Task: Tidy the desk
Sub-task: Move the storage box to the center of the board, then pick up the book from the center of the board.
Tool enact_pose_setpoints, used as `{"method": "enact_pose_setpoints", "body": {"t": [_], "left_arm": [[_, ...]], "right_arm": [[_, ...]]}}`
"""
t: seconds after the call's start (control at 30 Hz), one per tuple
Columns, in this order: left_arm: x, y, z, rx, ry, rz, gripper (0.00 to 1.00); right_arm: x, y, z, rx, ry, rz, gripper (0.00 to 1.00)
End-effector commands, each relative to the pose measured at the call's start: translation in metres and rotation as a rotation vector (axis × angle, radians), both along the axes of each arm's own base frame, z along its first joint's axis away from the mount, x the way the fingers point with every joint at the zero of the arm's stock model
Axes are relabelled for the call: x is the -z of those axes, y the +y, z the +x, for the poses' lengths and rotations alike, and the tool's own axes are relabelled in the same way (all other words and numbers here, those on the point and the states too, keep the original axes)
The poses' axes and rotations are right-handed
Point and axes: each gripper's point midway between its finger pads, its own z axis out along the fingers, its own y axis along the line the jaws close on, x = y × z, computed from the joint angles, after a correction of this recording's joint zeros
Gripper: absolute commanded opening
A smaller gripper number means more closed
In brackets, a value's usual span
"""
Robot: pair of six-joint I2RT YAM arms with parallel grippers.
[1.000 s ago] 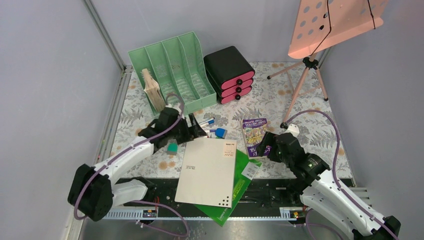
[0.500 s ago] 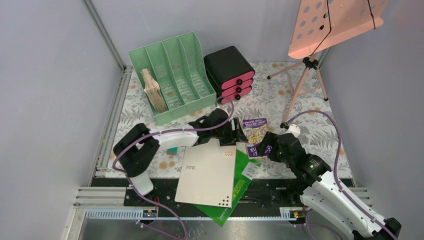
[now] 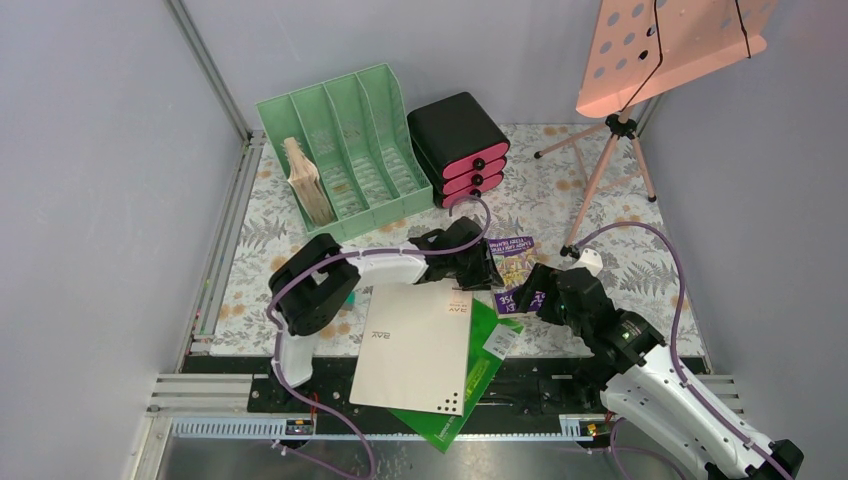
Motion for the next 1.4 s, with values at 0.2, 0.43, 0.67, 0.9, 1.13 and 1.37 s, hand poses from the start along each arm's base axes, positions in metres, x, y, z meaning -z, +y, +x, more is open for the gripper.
{"method": "enact_pose_setpoints", "body": {"t": [0.2,0.43,0.67,0.9,1.13,1.37], "left_arm": [[0.014,-0.013,0.012,0.0,0.015,0.054,0.21],[0.007,-0.014,0.014,0.015,-0.013,0.042,0.0],[-0.04,-0.024,0.019,0.06,-0.103,-0.043,0.0],[-0.074,-0.022,0.016,0.074,-0.149,-0.092,0.0],[-0.086,-0.007,0.007,0.094,-0.179,-0.079,0.0],[-0.093,0.004,-0.001,0.127,-0.197,-0.059,0.0]], "right_arm": [[-0.009,-0.003,0.006,0.032,-0.028,0.002,0.99],[-0.009,-0.003,0.006,0.036,-0.027,0.005,0.99],[-0.01,-0.004,0.006,0.039,-0.033,0.006,0.99],[-0.011,-0.005,0.006,0.045,-0.039,0.008,0.99],[-0.01,-0.008,0.006,0.056,-0.038,-0.003,0.99],[-0.01,-0.009,0.006,0.063,-0.039,0.0,0.99]]}}
